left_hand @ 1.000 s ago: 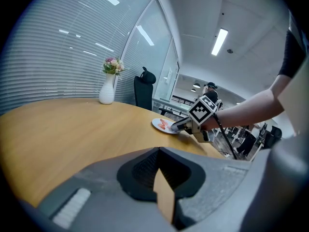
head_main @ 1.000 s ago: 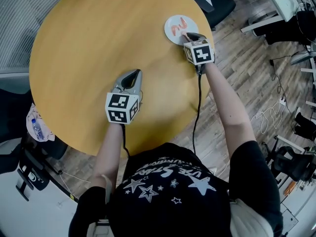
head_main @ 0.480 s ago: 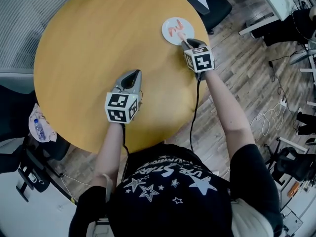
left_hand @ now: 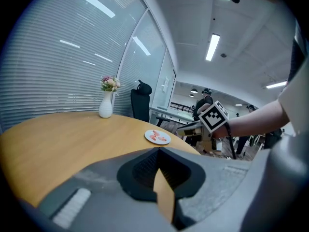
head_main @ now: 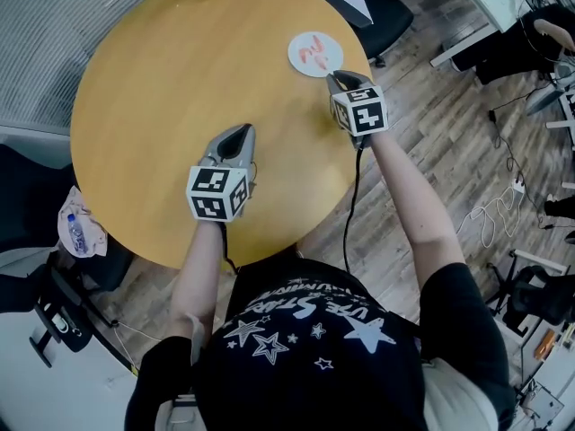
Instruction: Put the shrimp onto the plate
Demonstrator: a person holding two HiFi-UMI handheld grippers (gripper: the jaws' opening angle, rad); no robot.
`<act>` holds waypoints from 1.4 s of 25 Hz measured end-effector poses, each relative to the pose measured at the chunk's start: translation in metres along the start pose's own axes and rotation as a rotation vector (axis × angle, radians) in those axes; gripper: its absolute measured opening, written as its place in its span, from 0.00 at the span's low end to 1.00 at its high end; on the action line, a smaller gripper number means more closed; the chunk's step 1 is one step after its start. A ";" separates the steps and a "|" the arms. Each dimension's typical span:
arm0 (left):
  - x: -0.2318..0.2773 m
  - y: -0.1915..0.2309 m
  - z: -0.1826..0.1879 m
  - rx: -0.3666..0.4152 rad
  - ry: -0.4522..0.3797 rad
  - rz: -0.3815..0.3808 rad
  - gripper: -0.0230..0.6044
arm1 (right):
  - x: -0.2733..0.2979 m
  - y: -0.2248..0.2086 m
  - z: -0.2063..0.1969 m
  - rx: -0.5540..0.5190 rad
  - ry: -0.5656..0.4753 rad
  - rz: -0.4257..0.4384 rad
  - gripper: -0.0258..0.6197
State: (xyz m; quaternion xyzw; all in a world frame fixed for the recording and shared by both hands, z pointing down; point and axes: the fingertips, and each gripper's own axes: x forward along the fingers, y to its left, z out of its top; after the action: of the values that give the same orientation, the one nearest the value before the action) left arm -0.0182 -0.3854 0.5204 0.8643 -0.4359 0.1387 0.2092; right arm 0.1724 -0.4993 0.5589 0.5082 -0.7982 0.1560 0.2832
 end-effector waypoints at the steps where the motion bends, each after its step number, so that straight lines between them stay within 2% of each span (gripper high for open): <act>1: -0.005 -0.003 0.001 0.003 -0.004 0.001 0.04 | -0.006 0.002 0.001 0.001 -0.008 -0.002 0.11; 19: -0.098 -0.077 0.005 0.035 -0.103 -0.008 0.04 | -0.136 0.060 0.000 -0.016 -0.152 0.007 0.06; 27: -0.133 -0.115 0.007 0.064 -0.140 -0.024 0.04 | -0.197 0.080 -0.006 0.054 -0.223 0.035 0.04; 35: -0.178 -0.158 -0.008 0.109 -0.144 -0.025 0.04 | -0.261 0.107 -0.022 0.106 -0.283 0.076 0.04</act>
State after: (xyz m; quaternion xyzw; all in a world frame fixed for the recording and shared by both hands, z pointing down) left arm 0.0066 -0.1738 0.4142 0.8876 -0.4307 0.0969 0.1318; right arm 0.1672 -0.2526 0.4208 0.5089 -0.8394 0.1353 0.1347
